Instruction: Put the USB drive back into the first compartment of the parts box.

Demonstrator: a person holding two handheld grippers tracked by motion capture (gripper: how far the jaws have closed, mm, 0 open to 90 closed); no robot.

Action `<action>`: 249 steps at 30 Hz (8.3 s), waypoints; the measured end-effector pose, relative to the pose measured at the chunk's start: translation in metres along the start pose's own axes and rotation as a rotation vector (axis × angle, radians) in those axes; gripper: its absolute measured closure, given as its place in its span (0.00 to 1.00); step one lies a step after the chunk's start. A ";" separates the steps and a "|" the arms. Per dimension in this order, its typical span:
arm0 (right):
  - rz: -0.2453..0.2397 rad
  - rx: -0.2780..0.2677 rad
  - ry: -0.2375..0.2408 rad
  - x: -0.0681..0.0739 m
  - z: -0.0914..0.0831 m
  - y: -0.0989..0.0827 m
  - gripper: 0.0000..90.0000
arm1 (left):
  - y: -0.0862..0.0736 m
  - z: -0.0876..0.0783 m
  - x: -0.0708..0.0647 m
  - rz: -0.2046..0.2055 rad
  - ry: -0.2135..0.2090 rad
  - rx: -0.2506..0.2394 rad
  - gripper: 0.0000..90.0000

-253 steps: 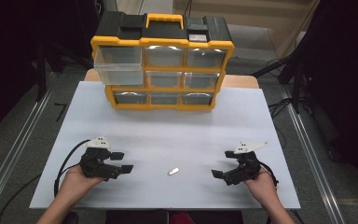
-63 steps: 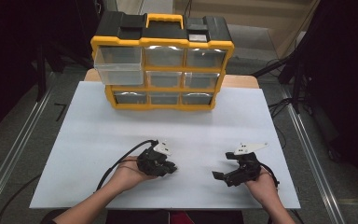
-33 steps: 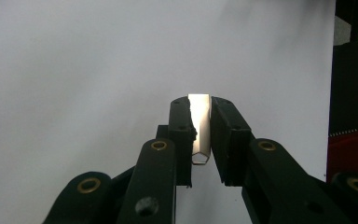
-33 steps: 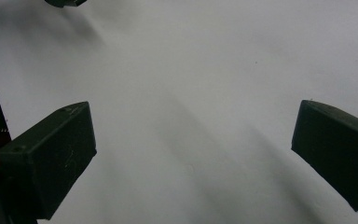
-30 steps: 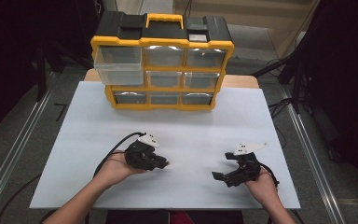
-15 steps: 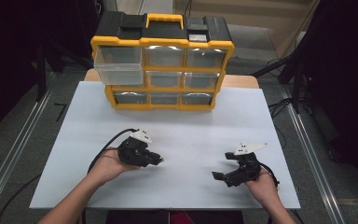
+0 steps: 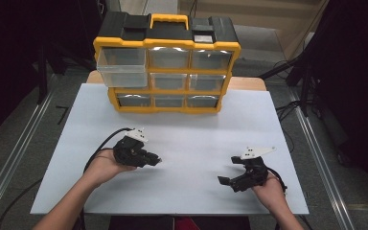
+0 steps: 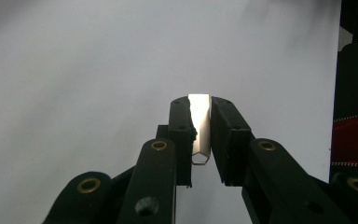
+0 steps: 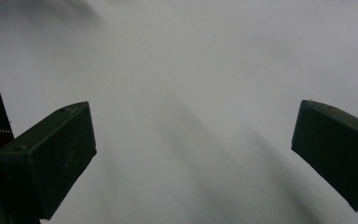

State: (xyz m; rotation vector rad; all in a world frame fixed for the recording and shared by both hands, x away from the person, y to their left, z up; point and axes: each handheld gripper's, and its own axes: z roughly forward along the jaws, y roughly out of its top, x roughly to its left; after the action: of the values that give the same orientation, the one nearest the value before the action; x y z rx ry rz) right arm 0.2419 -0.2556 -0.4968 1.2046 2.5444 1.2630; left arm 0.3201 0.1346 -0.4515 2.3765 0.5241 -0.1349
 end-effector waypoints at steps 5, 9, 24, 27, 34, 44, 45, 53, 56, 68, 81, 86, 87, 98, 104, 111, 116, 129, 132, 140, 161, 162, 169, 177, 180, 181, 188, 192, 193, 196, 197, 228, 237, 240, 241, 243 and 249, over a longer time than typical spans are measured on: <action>0.002 -0.005 0.001 0.000 0.000 0.001 0.00 | 0.002 -0.005 0.004 -0.001 -0.003 0.006 0.89; 0.007 -0.003 0.001 0.000 0.001 0.001 0.00 | 0.003 -0.007 0.008 -0.015 -0.015 0.005 0.89; 0.012 -0.008 0.010 0.000 0.001 0.001 0.00 | 0.020 -0.025 0.018 -0.005 -0.044 -0.004 0.88; 0.016 -0.006 0.012 0.000 0.001 0.001 0.00 | 0.024 -0.031 0.020 -0.001 -0.047 -0.007 0.88; 0.015 -0.006 0.010 -0.001 0.001 0.001 0.00 | 0.033 -0.043 0.021 0.022 -0.069 0.008 0.88; 0.012 -0.001 0.014 -0.001 0.002 0.001 0.00 | 0.049 -0.059 0.019 0.065 -0.077 0.025 0.88; 0.013 -0.001 0.013 -0.001 0.002 0.001 0.00 | 0.050 -0.060 0.019 0.067 -0.075 0.025 0.88; 0.008 -0.005 0.015 -0.001 0.001 0.001 0.00 | 0.063 -0.073 0.022 0.083 -0.064 0.033 0.88; 0.013 -0.009 0.016 -0.001 0.000 0.001 0.00 | 0.067 -0.076 0.022 0.089 -0.072 0.032 0.88; 0.020 -0.009 0.018 -0.002 0.000 0.001 0.00 | 0.079 -0.091 0.024 0.104 -0.079 0.045 0.88; 0.016 -0.011 0.019 -0.003 0.001 0.001 0.00 | 0.089 -0.106 0.024 0.129 -0.057 0.062 0.88; 0.019 -0.011 0.022 -0.003 0.001 0.001 0.00 | 0.094 -0.112 0.025 0.133 -0.053 0.066 0.88; 0.017 -0.011 0.020 -0.003 0.001 0.001 0.00 | 0.095 -0.113 0.025 0.134 -0.052 0.066 0.88; 0.018 -0.014 0.020 -0.003 0.000 0.001 0.00 | 0.109 -0.125 0.026 0.167 -0.039 0.083 0.88; 0.020 -0.014 0.018 -0.003 0.000 0.001 0.00 | 0.118 -0.133 0.025 0.179 -0.032 0.089 0.88; 0.020 -0.014 0.018 -0.003 0.000 0.002 0.00 | 0.129 -0.142 0.026 0.180 -0.021 0.089 0.88; 0.017 -0.015 0.017 -0.003 -0.001 0.001 0.00 | 0.137 -0.147 0.027 0.181 -0.020 0.096 0.88; 0.017 -0.016 0.017 -0.004 -0.001 0.002 0.00 | 0.153 -0.166 0.029 0.180 0.003 0.096 0.88; 0.017 -0.016 0.017 -0.004 -0.001 0.001 0.00 | 0.157 -0.169 0.030 0.184 0.008 0.099 0.88; 0.022 -0.020 0.019 -0.004 -0.002 0.001 0.00 | 0.167 -0.178 0.032 0.195 0.018 0.106 0.88; 0.015 -0.024 0.025 -0.004 -0.003 0.001 0.00 | 0.210 -0.213 0.041 0.207 0.086 0.099 0.88; 0.014 -0.025 0.025 -0.005 -0.002 0.001 0.00 | 0.212 -0.215 0.042 0.211 0.088 0.098 0.88; 0.021 -0.023 0.024 -0.004 -0.002 0.001 0.00 | 0.224 -0.223 0.056 0.222 0.107 0.098 0.88; 0.027 -0.029 0.025 -0.005 -0.004 -0.001 0.00 | 0.227 -0.223 0.077 0.172 0.159 0.084 0.88; 0.029 -0.030 0.025 -0.005 -0.005 -0.001 0.00 | 0.226 -0.222 0.083 0.151 0.175 0.076 0.88; 0.028 -0.030 0.025 -0.005 -0.005 -0.001 0.00 | 0.226 -0.221 0.085 0.154 0.177 0.080 0.88; 0.028 -0.026 0.027 -0.005 -0.004 0.000 0.00 | 0.218 -0.216 0.095 0.145 0.185 0.078 0.88; 0.027 -0.024 0.026 -0.005 -0.004 0.000 0.00 | 0.211 -0.211 0.101 0.131 0.183 0.065 0.88; 0.027 -0.023 0.026 -0.005 -0.004 0.000 0.00 | 0.210 -0.209 0.102 0.126 0.179 0.066 0.88; 0.023 -0.021 0.026 -0.005 -0.003 0.000 0.00 | 0.206 -0.206 0.104 0.120 0.182 0.074 0.88; 0.023 -0.021 0.026 -0.005 -0.003 0.000 0.00 | 0.205 -0.206 0.104 0.120 0.181 0.076 0.88; 0.015 -0.022 0.026 -0.005 -0.002 0.002 0.00 | 0.183 -0.203 0.007 0.093 0.100 -0.008 0.37; 0.009 -0.022 0.028 -0.005 -0.001 0.004 0.00 | 0.161 -0.184 0.006 0.057 0.099 -0.039 0.33; 0.006 -0.021 0.028 -0.006 0.000 0.005 0.00 | 0.151 -0.175 0.007 0.043 0.104 -0.053 0.32; 0.011 -0.022 0.030 -0.006 0.000 0.005 0.00 | 0.148 -0.173 0.007 0.043 0.107 -0.059 0.32; 0.008 -0.020 0.029 -0.006 0.000 0.006 0.00 | 0.140 -0.166 0.008 0.050 0.116 -0.078 0.32; 0.006 -0.018 0.029 -0.006 0.001 0.006 0.00 | 0.117 -0.147 0.009 0.044 0.134 -0.095 0.32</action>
State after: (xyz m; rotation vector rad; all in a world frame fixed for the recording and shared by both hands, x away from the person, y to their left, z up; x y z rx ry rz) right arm 0.2502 -0.2570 -0.4947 1.2005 2.5454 1.3107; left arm 0.3696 0.1537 -0.2707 2.3131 0.5292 0.0681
